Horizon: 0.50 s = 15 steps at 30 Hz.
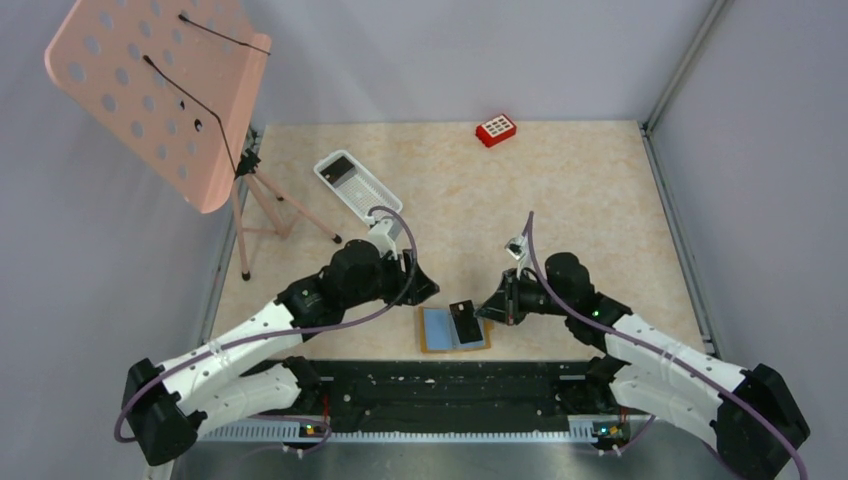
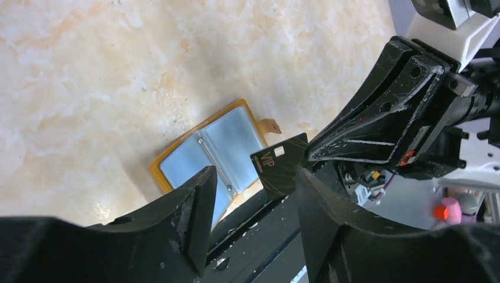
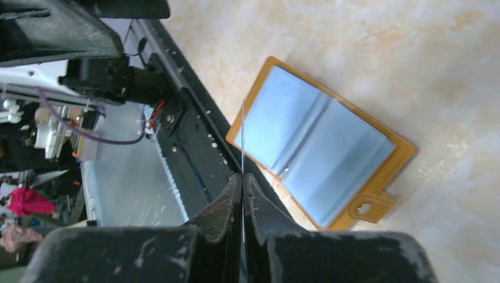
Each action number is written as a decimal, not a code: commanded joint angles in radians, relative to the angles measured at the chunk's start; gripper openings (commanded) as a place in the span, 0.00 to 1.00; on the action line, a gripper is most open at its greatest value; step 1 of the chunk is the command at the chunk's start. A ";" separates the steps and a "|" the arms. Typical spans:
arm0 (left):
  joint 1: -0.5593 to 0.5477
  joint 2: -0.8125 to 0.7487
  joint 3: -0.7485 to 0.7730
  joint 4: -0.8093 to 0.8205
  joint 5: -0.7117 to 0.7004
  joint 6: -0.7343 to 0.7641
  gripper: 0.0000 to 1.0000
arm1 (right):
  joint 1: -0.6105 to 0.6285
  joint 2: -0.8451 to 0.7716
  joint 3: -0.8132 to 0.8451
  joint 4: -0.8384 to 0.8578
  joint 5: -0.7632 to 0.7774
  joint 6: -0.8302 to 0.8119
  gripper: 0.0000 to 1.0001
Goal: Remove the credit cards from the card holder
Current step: Remove the credit card from the card holder.
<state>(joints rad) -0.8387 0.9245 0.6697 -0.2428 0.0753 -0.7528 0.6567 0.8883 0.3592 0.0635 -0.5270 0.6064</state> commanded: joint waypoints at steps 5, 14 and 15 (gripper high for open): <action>0.004 -0.011 0.130 -0.111 0.164 0.214 0.56 | -0.009 -0.023 0.032 0.170 -0.256 0.007 0.00; 0.004 0.108 0.192 -0.110 0.376 0.257 0.52 | -0.010 0.008 0.014 0.334 -0.389 0.102 0.00; 0.004 0.112 0.190 -0.095 0.394 0.255 0.51 | -0.009 0.011 0.014 0.337 -0.392 0.105 0.00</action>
<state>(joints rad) -0.8379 1.0187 0.8322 -0.3790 0.3408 -0.5236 0.6559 0.8898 0.3614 0.3004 -0.8585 0.6853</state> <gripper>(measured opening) 0.522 0.003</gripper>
